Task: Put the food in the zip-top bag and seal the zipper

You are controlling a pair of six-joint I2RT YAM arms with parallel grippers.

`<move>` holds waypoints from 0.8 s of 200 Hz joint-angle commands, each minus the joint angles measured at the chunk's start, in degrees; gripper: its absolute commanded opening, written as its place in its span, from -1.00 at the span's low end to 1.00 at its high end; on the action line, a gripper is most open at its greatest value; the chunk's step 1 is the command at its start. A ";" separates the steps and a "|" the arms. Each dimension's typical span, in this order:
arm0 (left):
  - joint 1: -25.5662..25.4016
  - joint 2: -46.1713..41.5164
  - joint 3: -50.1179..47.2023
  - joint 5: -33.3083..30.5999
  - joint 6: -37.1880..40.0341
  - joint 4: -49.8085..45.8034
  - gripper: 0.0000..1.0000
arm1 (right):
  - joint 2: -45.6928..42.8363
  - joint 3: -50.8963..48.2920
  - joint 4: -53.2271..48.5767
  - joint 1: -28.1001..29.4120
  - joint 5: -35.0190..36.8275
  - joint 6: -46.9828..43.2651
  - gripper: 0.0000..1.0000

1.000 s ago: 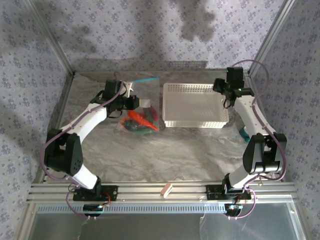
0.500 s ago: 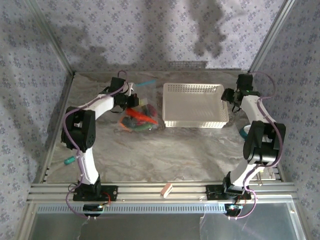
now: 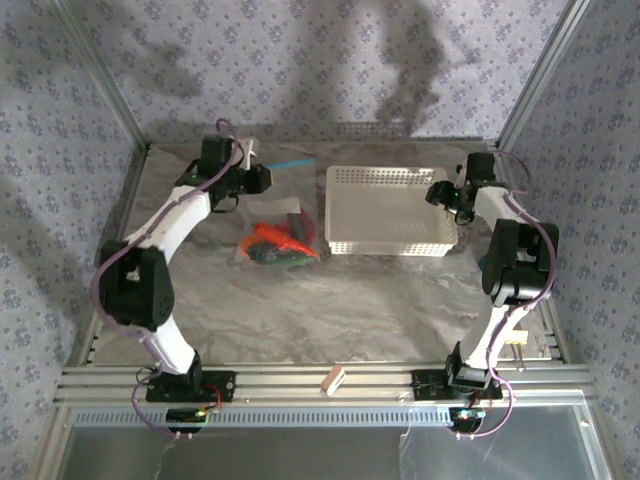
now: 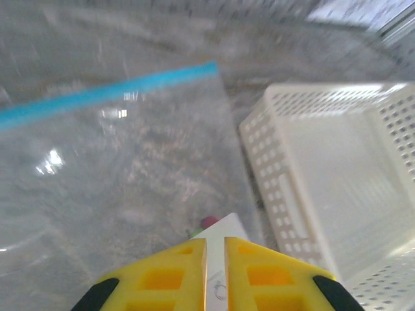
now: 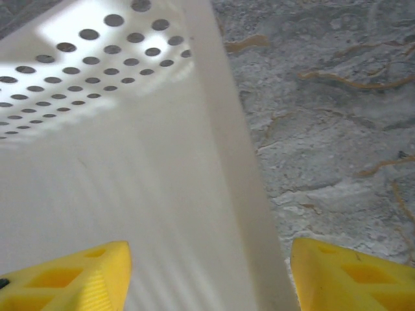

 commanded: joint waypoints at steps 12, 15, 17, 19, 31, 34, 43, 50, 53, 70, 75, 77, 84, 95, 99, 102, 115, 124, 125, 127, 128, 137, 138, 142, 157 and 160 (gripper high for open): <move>3.08 -7.75 -3.18 -3.02 2.00 -2.82 -0.66 | 1.46 2.79 0.84 2.43 -3.95 1.28 0.33; 3.55 -8.13 -3.58 -3.12 1.88 -3.00 -0.65 | 1.59 2.91 0.83 2.59 -3.89 1.16 0.33; 3.78 -8.45 -3.88 -3.13 1.81 -3.07 -0.65 | 1.70 2.99 0.80 2.80 -3.95 1.17 0.33; 4.04 -8.74 -4.15 -3.24 1.71 -3.09 -0.66 | 1.75 3.15 0.79 2.98 -3.99 1.19 0.33; 5.68 -10.03 -6.01 -3.31 1.10 -2.74 -0.65 | 2.32 3.93 0.83 3.81 -3.84 1.02 0.33; 6.09 -10.40 -6.50 -3.32 1.00 -2.62 -0.65 | 2.43 4.08 0.86 3.91 -3.88 0.96 0.33; 7.41 -10.93 -7.78 -3.39 0.41 -2.49 -0.64 | 3.11 4.94 0.72 4.53 -4.08 1.00 0.33; 8.41 -11.27 -8.63 -3.36 -0.06 -2.42 -0.64 | 3.70 5.77 0.27 5.09 -4.25 0.97 0.33; 8.84 -11.33 -8.87 -3.25 -0.26 -2.41 -0.65 | 3.90 6.09 0.04 5.26 -4.31 0.92 0.33; 10.74 -11.92 -10.88 -2.82 -0.94 -1.85 -0.65 | 4.91 7.51 -0.62 6.60 -4.14 0.79 0.32; 11.20 -12.02 -11.26 -2.66 -1.03 -1.73 -0.65 | 5.16 7.89 -0.86 6.87 -4.23 0.82 0.32; 11.37 -12.05 -11.38 -2.62 -1.04 -1.72 -0.65 | 5.31 7.97 -0.92 7.03 -4.24 0.84 0.32; 11.90 -12.20 -11.80 -2.56 -1.16 -1.70 -0.65 | 5.52 8.27 -1.21 7.39 -4.16 0.93 0.32; 12.69 -12.34 -12.35 -2.20 -1.25 -1.68 -0.65 | 5.72 8.53 -1.28 8.08 -4.47 1.31 0.31; 12.90 -12.41 -12.40 -2.04 -1.22 -1.66 -0.65 | 5.74 8.48 -1.30 8.27 -4.50 1.48 0.31; 13.06 -12.37 -12.46 -2.05 -1.25 -1.75 -0.64 | 5.74 8.39 -1.31 8.44 -4.50 1.58 0.31; 13.59 -12.53 -12.67 -2.04 -0.99 -1.93 -0.65 | 5.48 7.88 -1.25 9.23 -4.46 2.16 0.30; 14.02 -12.66 -12.77 -2.34 -0.99 -2.19 -0.65 | 5.26 7.37 -1.32 9.71 -4.18 2.55 0.30; 14.05 -12.69 -12.75 -2.42 -0.99 -2.22 -0.65 | 5.22 7.31 -1.28 9.82 -4.16 2.62 0.30; 14.14 -12.70 -12.81 -2.49 -0.99 -2.26 -0.64 | 5.18 7.19 -1.22 9.90 -4.09 2.67 0.30; 14.20 -12.71 -12.86 -2.55 -0.95 -2.29 -0.65 | 5.14 7.17 -1.19 10.00 -4.03 2.73 0.30; 14.56 -12.84 -12.98 -3.05 -0.94 -2.57 -0.65 | 4.91 6.62 -1.09 10.32 -3.89 2.99 0.30; 14.54 -12.86 -12.99 -3.09 -0.96 -2.63 -0.65 | 4.87 6.58 -1.08 10.34 -3.89 3.02 0.30; 14.73 -12.96 -13.09 -3.25 -0.91 -2.68 -0.65 | 4.68 6.38 -1.19 10.52 -3.95 3.12 0.30; 15.46 -13.58 -13.60 -3.90 -0.90 -2.77 -0.65 | 4.23 5.75 -1.27 10.78 -3.45 3.34 0.29; 15.60 -13.71 -13.80 -3.94 -0.90 -2.77 -0.65 | 4.15 5.68 -1.24 10.77 -3.37 3.39 0.30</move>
